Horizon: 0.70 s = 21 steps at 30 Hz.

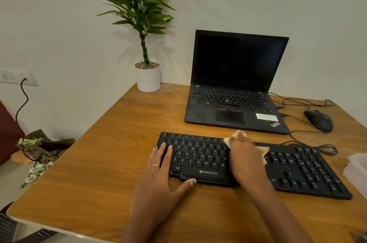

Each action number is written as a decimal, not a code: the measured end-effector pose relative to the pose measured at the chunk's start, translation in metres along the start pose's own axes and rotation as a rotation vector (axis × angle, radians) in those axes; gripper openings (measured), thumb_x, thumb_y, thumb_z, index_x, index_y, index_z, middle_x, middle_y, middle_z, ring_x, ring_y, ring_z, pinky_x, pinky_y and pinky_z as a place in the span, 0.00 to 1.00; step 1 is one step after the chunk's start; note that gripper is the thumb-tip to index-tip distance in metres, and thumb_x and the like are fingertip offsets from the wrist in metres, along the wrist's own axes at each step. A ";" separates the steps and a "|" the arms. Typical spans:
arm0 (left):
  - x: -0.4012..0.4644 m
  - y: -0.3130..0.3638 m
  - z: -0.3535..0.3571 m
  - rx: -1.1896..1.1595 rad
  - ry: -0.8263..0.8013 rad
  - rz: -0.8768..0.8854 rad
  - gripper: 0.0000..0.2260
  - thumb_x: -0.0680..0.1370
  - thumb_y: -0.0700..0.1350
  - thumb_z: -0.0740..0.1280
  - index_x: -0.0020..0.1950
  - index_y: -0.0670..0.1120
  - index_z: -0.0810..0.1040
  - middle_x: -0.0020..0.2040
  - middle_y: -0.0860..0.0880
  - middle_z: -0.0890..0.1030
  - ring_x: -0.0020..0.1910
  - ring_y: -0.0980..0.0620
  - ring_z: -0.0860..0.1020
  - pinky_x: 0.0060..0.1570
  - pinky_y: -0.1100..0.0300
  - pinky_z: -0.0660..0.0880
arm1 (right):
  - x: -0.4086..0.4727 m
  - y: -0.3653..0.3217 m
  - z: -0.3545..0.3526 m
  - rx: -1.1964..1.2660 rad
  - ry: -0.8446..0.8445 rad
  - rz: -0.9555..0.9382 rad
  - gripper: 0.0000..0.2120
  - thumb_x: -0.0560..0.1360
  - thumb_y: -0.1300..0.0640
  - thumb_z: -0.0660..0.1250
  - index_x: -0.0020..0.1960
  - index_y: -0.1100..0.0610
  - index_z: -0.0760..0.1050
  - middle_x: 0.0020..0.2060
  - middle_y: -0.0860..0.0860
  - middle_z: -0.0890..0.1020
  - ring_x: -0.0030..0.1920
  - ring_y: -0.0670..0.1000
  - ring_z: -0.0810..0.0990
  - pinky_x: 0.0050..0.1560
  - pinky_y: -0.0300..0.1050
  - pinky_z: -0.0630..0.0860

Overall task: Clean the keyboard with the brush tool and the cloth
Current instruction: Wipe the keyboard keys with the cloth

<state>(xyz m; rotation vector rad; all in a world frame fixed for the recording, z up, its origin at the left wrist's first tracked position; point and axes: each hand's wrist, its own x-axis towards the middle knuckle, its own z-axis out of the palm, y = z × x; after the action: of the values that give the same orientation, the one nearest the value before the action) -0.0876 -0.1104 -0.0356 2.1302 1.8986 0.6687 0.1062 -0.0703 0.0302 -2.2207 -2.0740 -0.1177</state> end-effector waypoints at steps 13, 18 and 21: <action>0.000 0.001 -0.002 -0.019 0.017 0.003 0.47 0.66 0.77 0.48 0.78 0.55 0.38 0.75 0.63 0.38 0.72 0.62 0.32 0.70 0.64 0.41 | -0.005 -0.017 0.004 0.087 0.058 -0.169 0.19 0.76 0.65 0.59 0.66 0.56 0.68 0.68 0.51 0.66 0.66 0.53 0.66 0.65 0.46 0.67; -0.001 0.001 -0.001 0.005 0.018 0.016 0.46 0.68 0.77 0.48 0.78 0.54 0.38 0.76 0.62 0.38 0.72 0.63 0.31 0.70 0.64 0.40 | 0.003 -0.050 0.007 0.056 0.026 -0.244 0.14 0.77 0.63 0.60 0.62 0.59 0.72 0.64 0.55 0.71 0.65 0.54 0.66 0.67 0.49 0.64; -0.001 0.000 -0.001 -0.029 0.014 0.010 0.45 0.70 0.75 0.51 0.78 0.54 0.38 0.76 0.61 0.38 0.72 0.62 0.32 0.71 0.64 0.41 | -0.006 -0.077 0.013 0.101 0.082 -0.494 0.17 0.78 0.63 0.56 0.67 0.61 0.67 0.68 0.56 0.68 0.71 0.54 0.60 0.72 0.50 0.50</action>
<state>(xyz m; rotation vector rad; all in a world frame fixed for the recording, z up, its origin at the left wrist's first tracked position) -0.0876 -0.1114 -0.0351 2.1249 1.8748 0.7109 0.0285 -0.0699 0.0181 -1.5791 -2.4696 -0.1332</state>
